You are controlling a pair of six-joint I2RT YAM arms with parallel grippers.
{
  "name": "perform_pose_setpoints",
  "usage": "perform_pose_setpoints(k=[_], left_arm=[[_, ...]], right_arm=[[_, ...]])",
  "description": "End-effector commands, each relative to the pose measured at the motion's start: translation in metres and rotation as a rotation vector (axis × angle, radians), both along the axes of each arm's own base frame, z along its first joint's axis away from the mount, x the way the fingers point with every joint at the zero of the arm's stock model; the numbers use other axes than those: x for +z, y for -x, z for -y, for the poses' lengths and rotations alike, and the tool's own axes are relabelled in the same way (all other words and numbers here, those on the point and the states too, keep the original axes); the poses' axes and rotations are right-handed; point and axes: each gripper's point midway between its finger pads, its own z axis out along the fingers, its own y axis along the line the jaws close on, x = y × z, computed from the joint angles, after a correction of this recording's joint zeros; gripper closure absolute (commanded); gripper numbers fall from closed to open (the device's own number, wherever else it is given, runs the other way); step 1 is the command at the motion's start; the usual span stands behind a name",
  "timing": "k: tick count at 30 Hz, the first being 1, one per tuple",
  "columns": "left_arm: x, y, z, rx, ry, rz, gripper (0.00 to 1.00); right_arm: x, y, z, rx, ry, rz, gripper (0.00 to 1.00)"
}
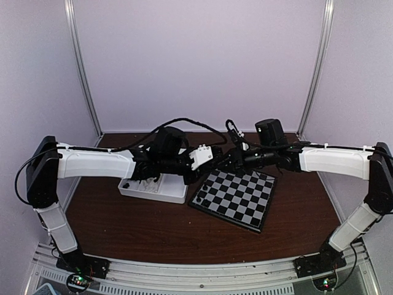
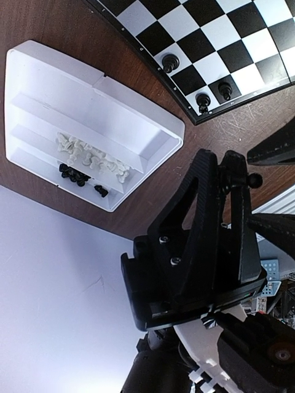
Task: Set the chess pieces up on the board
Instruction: Place the chess piece on the chessboard.
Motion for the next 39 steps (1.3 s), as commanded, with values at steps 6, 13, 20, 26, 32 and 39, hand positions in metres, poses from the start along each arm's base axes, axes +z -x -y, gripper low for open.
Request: perform_pose_setpoints(k=[6,13,20,26,32,39], left_arm=[[0.025,-0.012,0.01,0.061,0.085,0.014,0.86],[0.028,-0.009,0.012,0.049,0.098,0.011,0.86],[0.027,-0.008,0.012,0.05,0.1,0.014,0.76],[0.026,-0.002,-0.002,0.068,0.119,0.026,0.47],[0.022,-0.007,-0.034,0.205,0.105,-0.022,0.39],[0.033,-0.015,-0.068,0.375,0.169,-0.129,0.36]], right_arm=[[0.0,-0.008,-0.006,-0.012,-0.032,0.011,0.74],[0.0,-0.01,-0.007,-0.019,-0.038,0.013,0.81],[0.0,-0.012,-0.006,-0.026,-0.032,0.014,1.0],[-0.015,-0.015,0.013,-0.05,0.107,0.008,1.0],[-0.039,-0.023,0.042,-0.043,0.382,0.049,1.0],[-0.07,-0.04,0.071,0.016,0.73,0.043,0.99]])
